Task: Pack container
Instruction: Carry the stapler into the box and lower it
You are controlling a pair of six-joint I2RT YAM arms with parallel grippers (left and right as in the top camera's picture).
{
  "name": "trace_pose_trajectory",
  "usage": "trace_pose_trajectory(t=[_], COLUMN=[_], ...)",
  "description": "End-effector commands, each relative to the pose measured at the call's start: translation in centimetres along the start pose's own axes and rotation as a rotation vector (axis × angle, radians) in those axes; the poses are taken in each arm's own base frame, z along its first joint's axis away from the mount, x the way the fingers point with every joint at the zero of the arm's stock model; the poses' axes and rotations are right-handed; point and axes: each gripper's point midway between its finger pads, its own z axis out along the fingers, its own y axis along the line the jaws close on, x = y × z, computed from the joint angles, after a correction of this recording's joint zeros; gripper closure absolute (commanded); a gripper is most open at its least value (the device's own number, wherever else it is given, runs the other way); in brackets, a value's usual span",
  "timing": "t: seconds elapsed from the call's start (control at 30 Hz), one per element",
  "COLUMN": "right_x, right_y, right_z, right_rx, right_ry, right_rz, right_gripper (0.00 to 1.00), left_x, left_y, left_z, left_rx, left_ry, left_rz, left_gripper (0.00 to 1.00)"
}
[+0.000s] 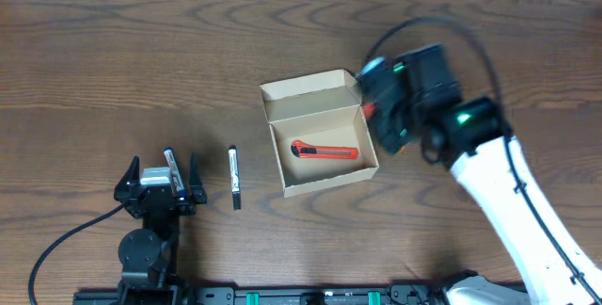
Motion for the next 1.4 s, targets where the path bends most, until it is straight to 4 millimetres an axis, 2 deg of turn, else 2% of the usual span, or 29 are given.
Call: trace_pose_trajectory(t=[0.0, 0.1, 0.3, 0.53, 0.87, 1.1, 1.27, 1.3, 1.37], right_x=[-1.3, -2.1, -2.9, -2.9, -0.5, 1.3, 1.9, 1.8, 1.5], right_y=[4.3, 5.9, 5.9, 5.9, 7.5, 9.1, 9.5, 9.5, 9.4], right_z=[-0.2, 0.1, 1.6, 6.2, 11.7, 14.4, 15.5, 15.5, 15.6], right_rx=[-0.080, -0.098, -0.102, -0.144, -0.293, -0.405, -0.436, -0.433, -0.421], right_ry=[-0.027, -0.051, -0.060, -0.006, 0.091, 0.137, 0.154, 0.152, 0.144], right_rz=[-0.495, -0.618, -0.713, -0.758, -0.781, -0.755, -0.744, -0.744, -0.726], right_gripper=[0.99, 0.99, 0.99, 0.99, 0.99, 0.99, 0.99, 0.97, 0.81], left_x=[1.8, 1.9, 1.9, 1.9, 1.9, 1.9, 1.9, 1.9, 1.9], left_y=[-0.1, -0.3, -0.9, -0.9, -0.9, -0.9, -0.9, -0.9, -0.9], left_z=[0.1, 0.1, 0.1, 0.1, 0.1, 0.1, 0.1, 0.1, 0.1], left_rx=[0.002, 0.016, 0.051, 0.051, 0.051, 0.050, 0.050, 0.050, 0.050], left_ry=[0.052, 0.053, 0.056, 0.056, 0.056, 0.056, 0.056, 0.056, 0.056], left_rz=[0.000, 0.000, -0.002, -0.001, -0.001, -0.001, -0.001, -0.001, -0.001], left_gripper=[0.05, 0.05, 0.05, 0.05, 0.05, 0.05, 0.05, 0.05, 0.05])
